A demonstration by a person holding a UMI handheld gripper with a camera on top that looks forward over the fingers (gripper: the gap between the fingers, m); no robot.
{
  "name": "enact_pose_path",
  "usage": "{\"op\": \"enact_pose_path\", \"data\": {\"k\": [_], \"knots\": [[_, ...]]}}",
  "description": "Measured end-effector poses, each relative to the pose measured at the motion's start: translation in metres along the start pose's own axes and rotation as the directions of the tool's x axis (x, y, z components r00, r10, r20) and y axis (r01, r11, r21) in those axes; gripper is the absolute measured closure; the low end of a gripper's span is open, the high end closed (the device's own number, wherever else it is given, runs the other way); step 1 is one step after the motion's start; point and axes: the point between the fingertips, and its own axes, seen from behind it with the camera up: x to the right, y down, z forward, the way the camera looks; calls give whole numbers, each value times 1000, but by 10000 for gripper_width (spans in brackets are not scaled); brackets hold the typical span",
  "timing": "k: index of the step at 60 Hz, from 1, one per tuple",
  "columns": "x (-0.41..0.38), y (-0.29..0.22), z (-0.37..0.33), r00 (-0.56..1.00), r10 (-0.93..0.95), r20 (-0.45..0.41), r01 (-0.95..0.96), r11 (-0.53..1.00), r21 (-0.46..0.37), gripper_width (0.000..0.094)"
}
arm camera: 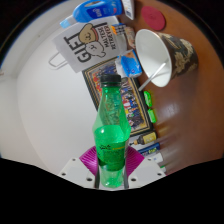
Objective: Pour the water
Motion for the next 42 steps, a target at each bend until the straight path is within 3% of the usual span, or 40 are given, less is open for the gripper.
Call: {"op": "enact_pose_path", "data": {"k": [10, 22, 34, 42], "knots": [[4, -16, -4, 972, 226, 62, -227, 974, 13, 616], [12, -11, -5, 983, 183, 11, -183, 983, 4, 614], [22, 4, -7, 975, -167, -144, 158, 985, -69, 615], [4, -2, -13, 833, -517, -200, 499, 856, -135, 613]]}}
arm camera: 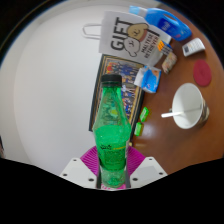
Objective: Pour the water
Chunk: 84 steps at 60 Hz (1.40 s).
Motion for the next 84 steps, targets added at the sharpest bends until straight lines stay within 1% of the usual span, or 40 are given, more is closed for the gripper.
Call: {"op": "enact_pose_path", "data": {"k": [6, 14, 20, 24, 27, 32, 37, 43, 48, 55, 63, 65, 69, 72, 75, 78, 82, 84], "knots": [[-15, -30, -14, 952, -299, -63, 301, 953, 32, 613], [-32, -74, -34, 788, -604, -117, 611, 790, 38, 613], [-36, -115, -48, 612, -768, -190, 786, 617, 38, 614], [-28, -144, -52, 473, -843, -256, 873, 488, 8, 614], [-16, -166, -59, 382, -878, -287, 915, 402, -13, 612], [10, -198, -63, 279, -902, -328, 947, 316, -63, 614], [46, -222, -67, 228, -913, -339, 955, 277, -104, 614], [94, -239, -66, 211, -921, -327, 950, 272, -152, 613], [132, -242, -63, 217, -928, -305, 943, 280, -182, 613], [161, -241, -59, 256, -928, -272, 932, 312, -185, 611], [178, -235, -57, 244, -941, -235, 938, 291, -190, 606], [175, -233, -57, 243, -943, -228, 943, 284, -171, 607], [177, -234, -58, 243, -944, -221, 947, 281, -158, 604], [175, -234, -59, 251, -943, -218, 947, 285, -146, 582], [175, -233, -60, 253, -943, -218, 948, 286, -139, 537], [175, -233, -61, 249, -943, -220, 949, 284, -140, 459], [177, -233, -62, 244, -942, -231, 945, 284, -160, 390], [178, -233, -64, 247, -939, -239, 940, 292, -175, 311]]}}
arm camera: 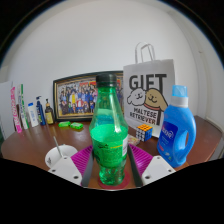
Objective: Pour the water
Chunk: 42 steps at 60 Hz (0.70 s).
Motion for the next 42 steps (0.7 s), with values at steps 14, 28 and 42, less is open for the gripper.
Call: {"op": "enact_pose_path", "data": {"k": [14, 28, 42], "knots": [[-3, -12, -41, 996, -17, -91, 8, 996, -94, 79], [-71, -43, -141, 987, -18, -162, -16, 978, -209, 80], [-155, -63, -231, 981, 3, -193, -58, 958, -280, 78]]}}
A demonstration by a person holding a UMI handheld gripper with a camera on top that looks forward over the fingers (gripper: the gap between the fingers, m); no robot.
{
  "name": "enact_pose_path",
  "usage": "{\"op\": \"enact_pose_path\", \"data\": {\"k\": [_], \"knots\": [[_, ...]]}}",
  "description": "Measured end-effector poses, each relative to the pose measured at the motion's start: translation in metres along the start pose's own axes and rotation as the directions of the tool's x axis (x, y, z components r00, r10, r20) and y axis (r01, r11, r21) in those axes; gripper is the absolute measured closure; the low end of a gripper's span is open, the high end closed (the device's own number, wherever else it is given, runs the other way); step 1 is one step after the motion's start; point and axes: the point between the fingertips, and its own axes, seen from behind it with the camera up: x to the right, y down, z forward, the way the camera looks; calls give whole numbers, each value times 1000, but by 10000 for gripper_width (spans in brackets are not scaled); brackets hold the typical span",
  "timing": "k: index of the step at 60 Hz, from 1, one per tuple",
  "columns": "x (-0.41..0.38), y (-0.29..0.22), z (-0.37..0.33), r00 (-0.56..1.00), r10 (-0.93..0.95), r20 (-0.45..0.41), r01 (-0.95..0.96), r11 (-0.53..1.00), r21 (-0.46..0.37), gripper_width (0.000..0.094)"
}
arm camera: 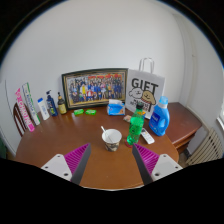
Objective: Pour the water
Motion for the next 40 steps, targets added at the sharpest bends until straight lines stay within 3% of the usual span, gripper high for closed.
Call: {"op": "enact_pose_path", "data": {"k": [15, 26, 40], "knots": [[-29, -1, -55, 999, -20, -30, 20, 1000, 17, 80], [-28, -2, -69, 996, -47, -77, 49, 999, 21, 83], [-34, 0, -76, 996, -48, -78, 51, 998, 28, 82]]}}
